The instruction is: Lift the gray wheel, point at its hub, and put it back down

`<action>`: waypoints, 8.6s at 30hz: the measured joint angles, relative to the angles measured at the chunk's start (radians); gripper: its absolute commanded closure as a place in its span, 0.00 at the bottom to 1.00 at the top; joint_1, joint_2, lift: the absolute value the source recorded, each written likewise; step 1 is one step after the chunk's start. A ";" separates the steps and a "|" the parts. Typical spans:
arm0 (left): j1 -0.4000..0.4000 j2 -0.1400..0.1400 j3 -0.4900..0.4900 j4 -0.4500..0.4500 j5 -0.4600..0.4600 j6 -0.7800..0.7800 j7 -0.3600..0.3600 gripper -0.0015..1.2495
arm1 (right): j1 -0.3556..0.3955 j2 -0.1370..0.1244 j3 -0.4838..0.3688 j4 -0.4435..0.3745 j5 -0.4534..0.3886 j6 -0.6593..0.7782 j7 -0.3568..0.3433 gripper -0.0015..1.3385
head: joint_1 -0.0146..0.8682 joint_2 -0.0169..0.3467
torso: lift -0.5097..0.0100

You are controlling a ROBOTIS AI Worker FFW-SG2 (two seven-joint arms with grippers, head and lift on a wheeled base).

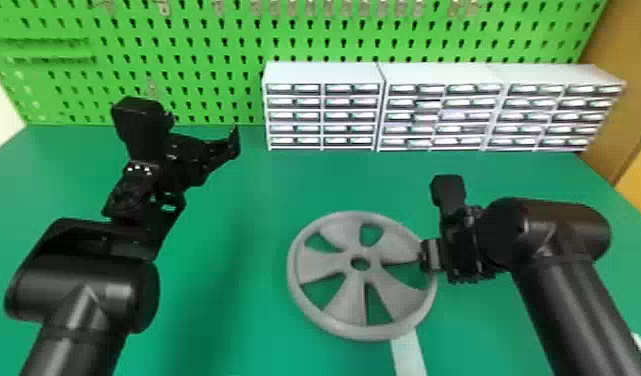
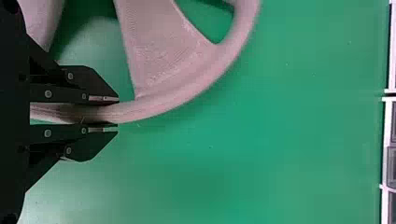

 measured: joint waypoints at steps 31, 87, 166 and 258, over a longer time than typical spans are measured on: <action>0.004 0.000 0.005 0.000 -0.001 0.003 -0.010 0.06 | -0.002 0.001 0.051 -0.119 0.192 -0.198 0.000 0.88 | 0.80 0.18 | 0.81; 0.131 0.014 0.072 -0.132 -0.006 0.091 -0.149 0.10 | -0.097 -0.003 0.130 0.094 0.369 -1.260 -0.001 0.99 | 0.80 0.18 | 0.81; -0.096 0.069 -0.287 -0.031 0.176 -0.018 -0.060 0.98 | -0.194 -0.021 0.411 0.221 0.334 -1.403 0.032 0.99 | 0.80 0.18 | 0.81; -0.151 0.075 -0.329 0.066 0.019 -0.060 0.069 0.98 | -0.165 -0.030 0.429 0.195 0.330 -1.394 0.055 0.99 | 0.80 0.18 | 0.81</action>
